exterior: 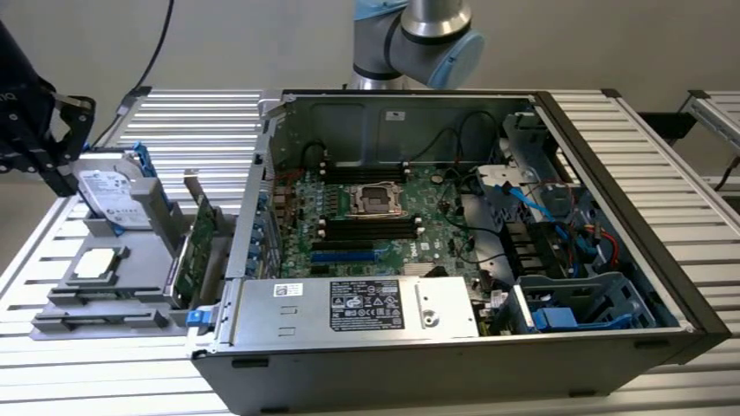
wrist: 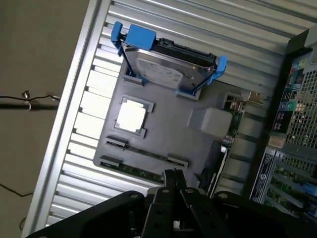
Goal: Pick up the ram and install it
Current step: 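Pick up the ram and move it above insertion slot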
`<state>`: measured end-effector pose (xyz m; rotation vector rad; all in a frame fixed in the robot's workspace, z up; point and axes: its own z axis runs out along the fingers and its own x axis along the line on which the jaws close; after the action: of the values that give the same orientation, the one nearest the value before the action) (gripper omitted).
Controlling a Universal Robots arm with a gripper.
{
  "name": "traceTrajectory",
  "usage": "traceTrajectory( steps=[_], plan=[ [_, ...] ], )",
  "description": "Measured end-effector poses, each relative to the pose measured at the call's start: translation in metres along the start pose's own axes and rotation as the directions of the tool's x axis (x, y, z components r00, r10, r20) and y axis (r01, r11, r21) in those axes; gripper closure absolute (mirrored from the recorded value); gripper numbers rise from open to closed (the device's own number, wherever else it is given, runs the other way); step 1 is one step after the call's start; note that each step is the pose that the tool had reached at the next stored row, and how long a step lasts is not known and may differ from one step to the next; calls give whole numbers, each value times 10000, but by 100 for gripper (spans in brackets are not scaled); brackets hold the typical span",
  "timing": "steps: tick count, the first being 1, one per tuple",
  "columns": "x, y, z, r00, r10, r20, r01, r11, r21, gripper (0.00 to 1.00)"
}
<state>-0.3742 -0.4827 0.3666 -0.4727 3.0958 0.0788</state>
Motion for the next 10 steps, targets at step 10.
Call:
traceTrajectory(
  steps=[10],
  plan=[
    [14,3,3,9874,-1579,-119,1580,9874,63,89]
  ],
)
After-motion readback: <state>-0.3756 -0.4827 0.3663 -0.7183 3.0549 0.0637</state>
